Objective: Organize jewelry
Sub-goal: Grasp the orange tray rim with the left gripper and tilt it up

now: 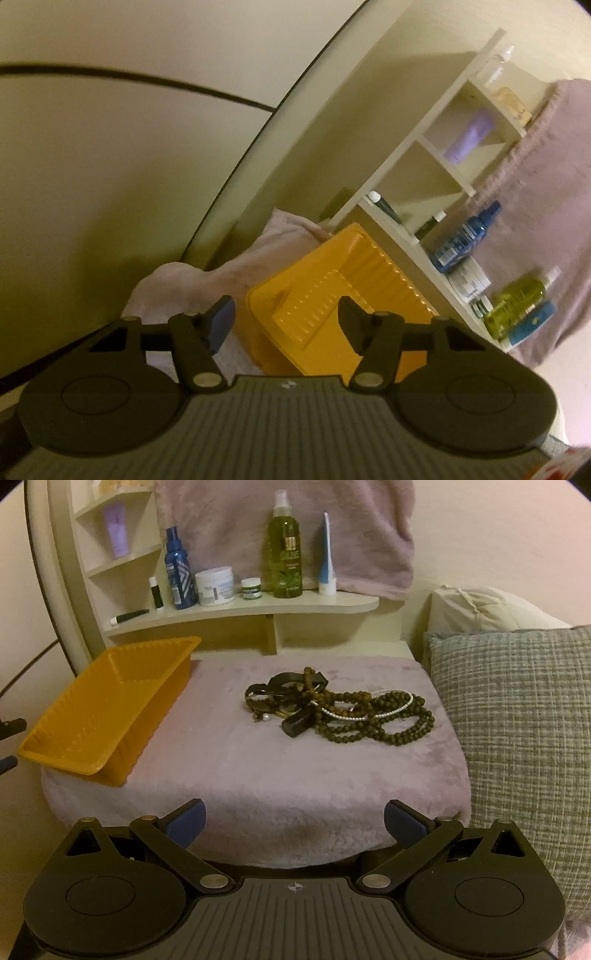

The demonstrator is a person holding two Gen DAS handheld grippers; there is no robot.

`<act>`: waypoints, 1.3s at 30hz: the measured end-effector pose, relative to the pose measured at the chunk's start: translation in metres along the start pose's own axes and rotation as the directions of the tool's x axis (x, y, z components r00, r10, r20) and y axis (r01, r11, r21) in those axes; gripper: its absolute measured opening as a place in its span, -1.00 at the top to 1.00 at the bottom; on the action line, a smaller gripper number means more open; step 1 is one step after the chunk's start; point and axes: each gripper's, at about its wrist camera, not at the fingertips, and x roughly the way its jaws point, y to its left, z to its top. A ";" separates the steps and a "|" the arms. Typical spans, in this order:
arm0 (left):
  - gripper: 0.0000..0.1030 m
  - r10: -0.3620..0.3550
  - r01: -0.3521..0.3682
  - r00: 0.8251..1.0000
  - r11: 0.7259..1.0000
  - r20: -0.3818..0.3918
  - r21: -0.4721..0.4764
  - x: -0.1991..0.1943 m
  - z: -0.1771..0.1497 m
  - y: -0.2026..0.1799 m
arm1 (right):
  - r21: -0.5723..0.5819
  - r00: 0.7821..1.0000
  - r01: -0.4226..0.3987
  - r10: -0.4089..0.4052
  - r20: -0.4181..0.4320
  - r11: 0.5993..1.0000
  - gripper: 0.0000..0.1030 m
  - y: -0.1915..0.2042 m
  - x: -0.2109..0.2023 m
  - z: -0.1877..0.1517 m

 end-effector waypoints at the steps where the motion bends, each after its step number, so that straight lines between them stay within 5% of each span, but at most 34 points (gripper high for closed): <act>1: -0.08 -0.001 0.001 1.000 1.000 -0.003 -0.016 0.005 -0.001 0.004 | -0.006 1.000 0.001 -0.001 -0.006 1.000 -0.99 0.002 0.002 0.000; 6: 0.24 -0.056 0.055 0.998 0.993 -0.004 -0.104 0.028 -0.003 0.021 | -0.036 0.999 0.010 -0.012 -0.038 0.999 -0.99 0.012 0.011 0.002; 17: 0.60 -0.121 0.118 0.993 0.969 -0.001 -0.216 0.047 -0.003 0.034 | -0.079 0.997 0.021 -0.026 -0.070 0.997 -0.99 0.025 0.026 0.009; 23: 0.61 -0.106 0.102 0.994 0.974 -0.008 -0.204 0.047 -0.003 0.029 | -0.083 0.997 0.022 -0.028 -0.067 0.996 -0.99 0.026 0.030 0.012; 31: 0.76 -0.064 0.064 0.998 0.996 0.007 0.057 0.035 0.005 -0.013 | -0.062 0.998 0.019 -0.022 -0.054 0.998 -0.99 0.018 0.035 0.013; 39: 0.81 -0.046 0.023 0.997 0.934 0.055 0.356 0.019 0.004 -0.060 | -0.016 0.999 0.020 -0.021 -0.026 1.000 -0.99 0.004 0.036 0.014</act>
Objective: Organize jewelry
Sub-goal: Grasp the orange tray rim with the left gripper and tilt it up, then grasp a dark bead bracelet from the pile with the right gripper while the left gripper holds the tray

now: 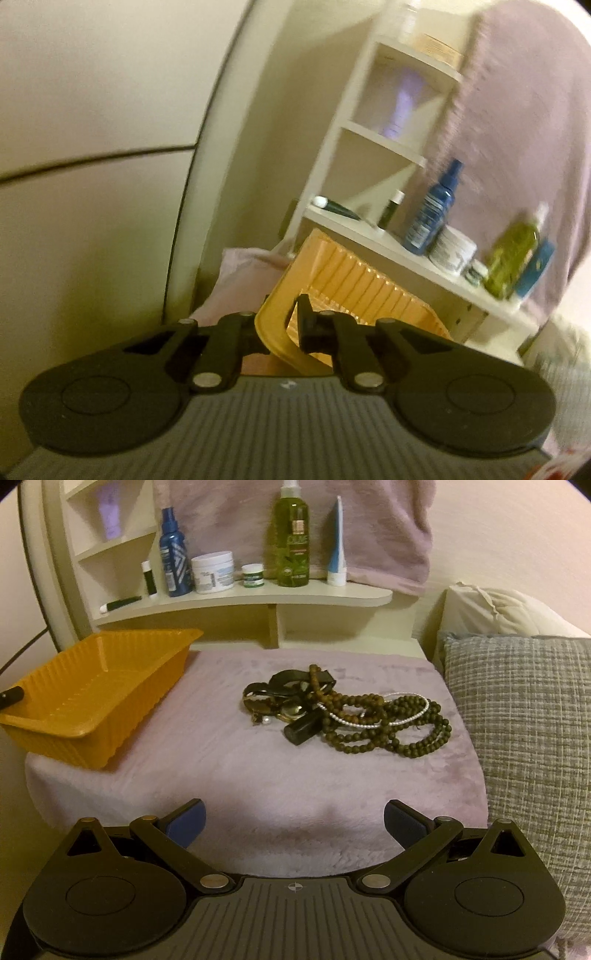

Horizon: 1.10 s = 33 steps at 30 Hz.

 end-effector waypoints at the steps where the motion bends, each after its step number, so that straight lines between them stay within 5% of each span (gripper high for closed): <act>1: 0.81 0.004 -0.004 1.000 0.999 0.006 0.037 -0.001 0.001 -0.005 | 0.008 1.000 -0.003 0.003 0.004 1.000 -0.99 -0.002 0.000 0.000; 17: 0.90 0.001 -0.013 1.000 0.911 0.030 0.412 -0.018 -0.012 -0.050 | 0.100 0.997 -0.039 0.033 0.065 0.994 -0.99 -0.029 0.005 -0.006; 24: 0.91 0.022 -0.031 0.999 0.895 0.024 0.445 -0.017 -0.012 -0.063 | 0.114 0.990 0.011 -0.027 0.137 0.993 -0.98 -0.052 0.017 -0.004; 33: 0.91 0.034 -0.061 0.998 0.852 0.061 0.520 -0.025 -0.019 -0.083 | -0.002 0.983 0.042 -0.041 0.179 0.999 -0.09 -0.082 0.052 0.010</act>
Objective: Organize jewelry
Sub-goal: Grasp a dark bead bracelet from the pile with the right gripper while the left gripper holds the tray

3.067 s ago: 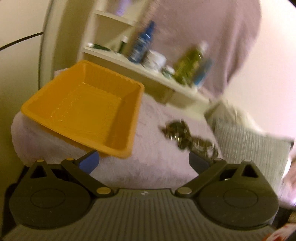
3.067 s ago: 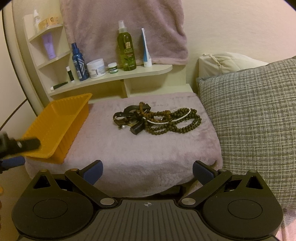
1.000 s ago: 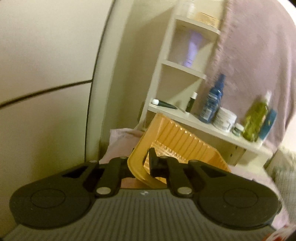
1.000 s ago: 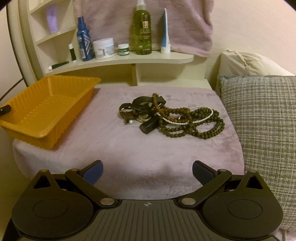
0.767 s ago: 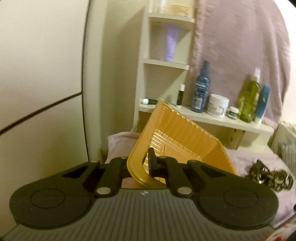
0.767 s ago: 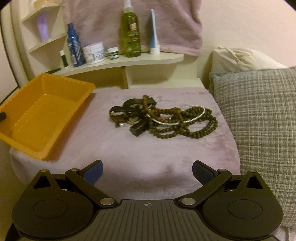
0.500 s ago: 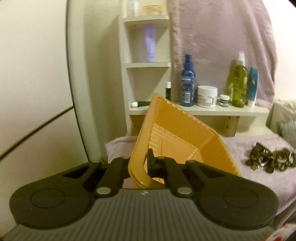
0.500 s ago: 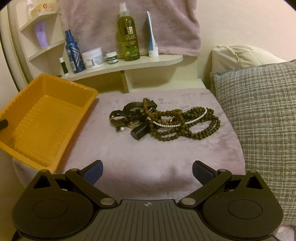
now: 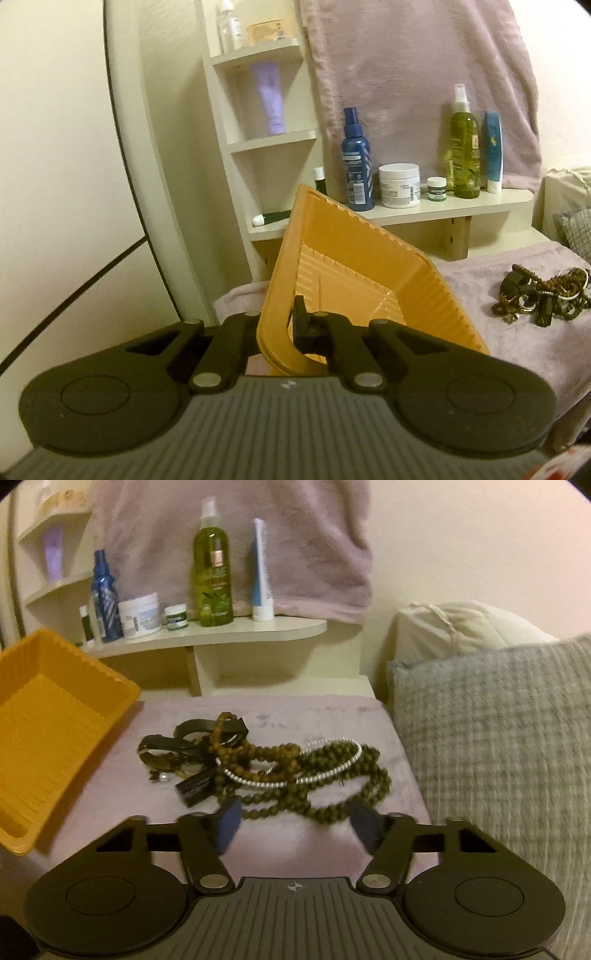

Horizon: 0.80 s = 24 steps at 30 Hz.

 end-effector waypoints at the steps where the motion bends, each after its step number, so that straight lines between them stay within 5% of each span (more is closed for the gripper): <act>1: 0.91 0.000 0.000 1.000 1.000 0.002 0.004 0.000 0.000 0.000 | -0.023 1.000 -0.002 0.002 -0.002 1.000 0.04 -0.001 0.005 0.002; 9: 0.91 0.004 -0.004 1.000 1.000 -0.010 -0.004 0.002 0.003 -0.001 | -0.197 0.999 -0.048 0.043 -0.028 0.979 0.40 0.003 0.043 0.018; 17: 0.91 0.007 -0.007 1.000 1.000 -0.017 -0.004 0.004 0.005 -0.004 | -0.232 0.995 -0.075 0.059 -0.074 0.970 0.86 0.003 0.058 0.024; 24: 0.91 0.008 -0.008 1.000 1.000 -0.019 0.002 0.004 0.006 -0.004 | -0.255 0.999 -0.047 0.047 -0.008 0.966 0.87 0.009 0.039 0.030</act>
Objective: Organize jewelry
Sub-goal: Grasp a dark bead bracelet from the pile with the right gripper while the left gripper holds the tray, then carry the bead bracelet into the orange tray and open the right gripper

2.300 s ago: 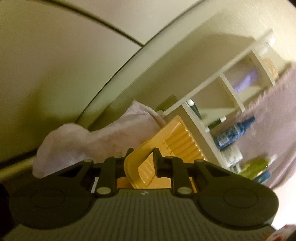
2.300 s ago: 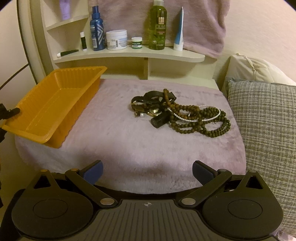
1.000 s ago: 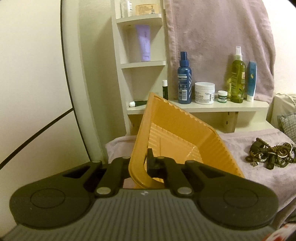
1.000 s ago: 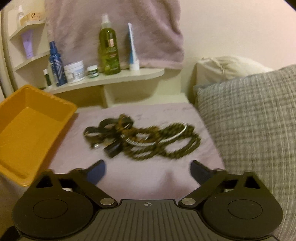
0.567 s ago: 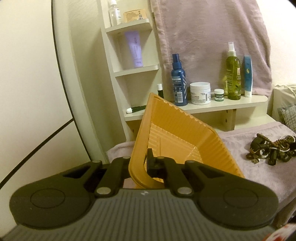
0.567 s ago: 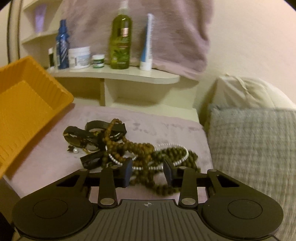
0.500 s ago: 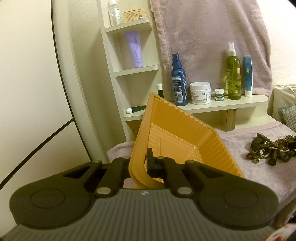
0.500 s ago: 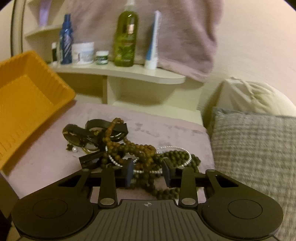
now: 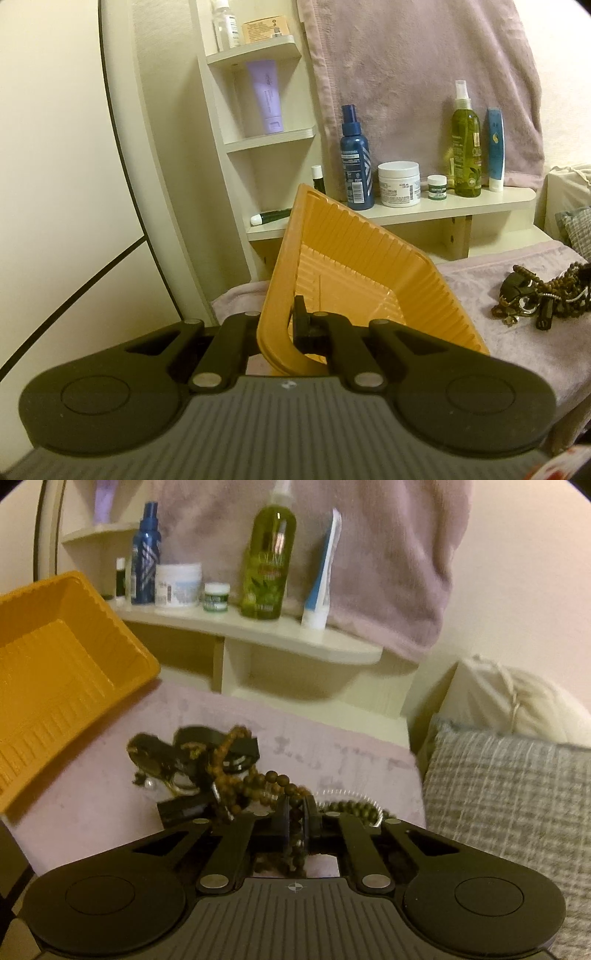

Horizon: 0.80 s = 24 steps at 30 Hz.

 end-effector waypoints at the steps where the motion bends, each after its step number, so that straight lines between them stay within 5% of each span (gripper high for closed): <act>1: 0.91 0.000 0.000 1.000 1.000 -0.001 -0.001 0.000 0.000 0.000 | 0.005 1.000 -0.004 0.004 0.009 1.000 0.87 0.000 -0.004 0.003; 11: 0.92 -0.007 0.007 1.000 1.000 -0.010 -0.011 0.000 -0.003 0.001 | -0.007 0.984 -0.144 0.144 0.104 0.989 0.87 0.037 -0.043 0.052; 17: 0.92 -0.010 0.010 1.000 1.000 -0.012 -0.019 -0.001 -0.004 0.003 | 0.010 0.944 -0.318 0.315 0.097 0.948 0.87 0.081 -0.042 0.073; 24: 0.91 -0.017 0.017 1.000 0.999 -0.013 -0.035 0.000 -0.003 0.005 | -0.004 0.905 -0.422 0.422 0.050 0.907 0.87 0.130 -0.026 0.074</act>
